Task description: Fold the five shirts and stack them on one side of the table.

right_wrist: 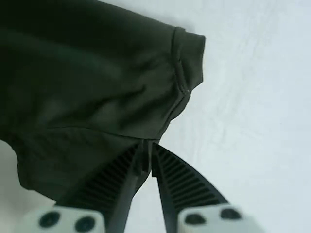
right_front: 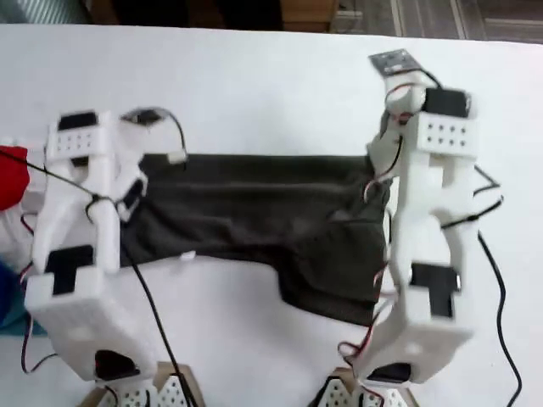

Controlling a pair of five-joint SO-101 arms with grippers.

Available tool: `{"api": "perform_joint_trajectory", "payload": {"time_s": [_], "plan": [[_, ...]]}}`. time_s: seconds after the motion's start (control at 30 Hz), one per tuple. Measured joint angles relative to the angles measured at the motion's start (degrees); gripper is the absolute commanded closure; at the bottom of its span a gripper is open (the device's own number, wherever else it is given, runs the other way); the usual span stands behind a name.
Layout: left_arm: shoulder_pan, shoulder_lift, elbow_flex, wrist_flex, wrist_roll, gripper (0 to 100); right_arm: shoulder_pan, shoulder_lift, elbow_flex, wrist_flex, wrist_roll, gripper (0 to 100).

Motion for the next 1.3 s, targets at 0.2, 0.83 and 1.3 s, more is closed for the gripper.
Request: {"api": "perform_joint_trajectory", "payload": {"time_s": [0.2,0.83,1.3], "plan": [[-1.23,-4.75,12.75,-10.11,0.00,98,-2.81,-16.35,32.09,-14.86,0.00,97.7],[-8.26,-5.54,12.75,-18.11,2.46,98,-9.58,-39.65,57.76,-16.88,-0.09,97.8],[2.90,-5.63,8.35,-14.77,13.71,98,-16.35,-40.62,75.08,-28.31,11.08,92.7]]}}
